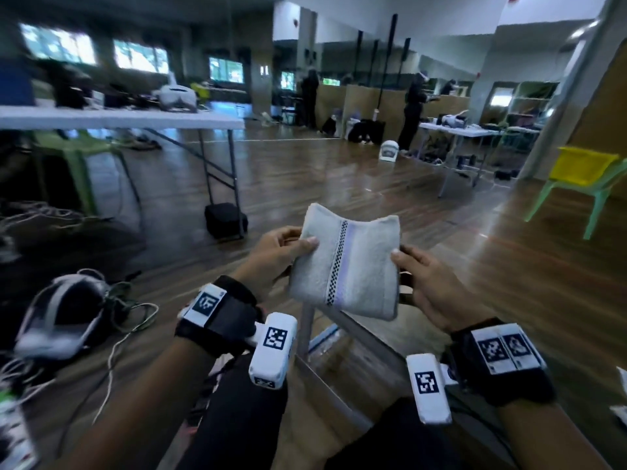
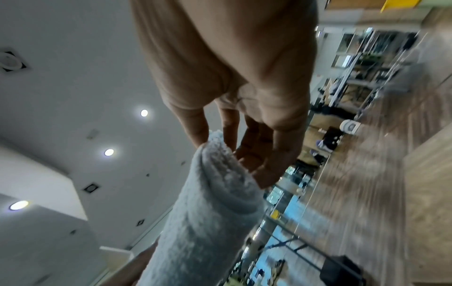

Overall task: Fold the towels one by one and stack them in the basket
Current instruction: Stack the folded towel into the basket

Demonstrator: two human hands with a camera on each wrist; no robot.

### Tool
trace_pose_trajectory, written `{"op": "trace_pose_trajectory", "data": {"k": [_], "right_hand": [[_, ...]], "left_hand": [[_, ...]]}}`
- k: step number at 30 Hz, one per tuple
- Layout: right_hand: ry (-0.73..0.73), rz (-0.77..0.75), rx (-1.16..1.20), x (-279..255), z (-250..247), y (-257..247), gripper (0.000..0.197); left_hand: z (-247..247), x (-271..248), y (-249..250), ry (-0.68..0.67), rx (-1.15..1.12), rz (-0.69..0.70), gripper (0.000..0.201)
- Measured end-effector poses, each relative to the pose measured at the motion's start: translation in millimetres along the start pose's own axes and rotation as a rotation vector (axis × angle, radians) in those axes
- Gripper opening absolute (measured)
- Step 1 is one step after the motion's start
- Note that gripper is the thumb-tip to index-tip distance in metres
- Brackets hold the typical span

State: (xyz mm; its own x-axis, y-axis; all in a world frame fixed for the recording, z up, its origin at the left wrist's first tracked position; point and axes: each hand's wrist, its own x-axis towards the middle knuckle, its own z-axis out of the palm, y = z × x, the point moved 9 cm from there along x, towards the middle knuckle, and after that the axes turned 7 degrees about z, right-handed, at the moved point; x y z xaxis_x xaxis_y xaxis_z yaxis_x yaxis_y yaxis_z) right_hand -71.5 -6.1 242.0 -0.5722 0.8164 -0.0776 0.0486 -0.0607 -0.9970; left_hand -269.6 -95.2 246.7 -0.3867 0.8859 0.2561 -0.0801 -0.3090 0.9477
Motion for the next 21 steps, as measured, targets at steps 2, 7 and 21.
{"op": "trace_pose_trajectory", "data": {"k": [2,7,21], "right_hand": [[-0.083,-0.005,-0.021,22.5,23.4,-1.3,0.016],[-0.217,0.038,-0.052,73.0,83.1,22.5,0.021],[-0.28,0.498,-0.146,188.4,218.5,247.8,0.01]], "left_hand": [[-25.1,1.9,2.6,0.053,0.05,0.008,0.014],[-90.6,-2.7,-4.9,0.208,0.13,-0.007,0.013],[-273.6,-26.0,-221.3,0.531,0.304,-0.52,0.01]]}}
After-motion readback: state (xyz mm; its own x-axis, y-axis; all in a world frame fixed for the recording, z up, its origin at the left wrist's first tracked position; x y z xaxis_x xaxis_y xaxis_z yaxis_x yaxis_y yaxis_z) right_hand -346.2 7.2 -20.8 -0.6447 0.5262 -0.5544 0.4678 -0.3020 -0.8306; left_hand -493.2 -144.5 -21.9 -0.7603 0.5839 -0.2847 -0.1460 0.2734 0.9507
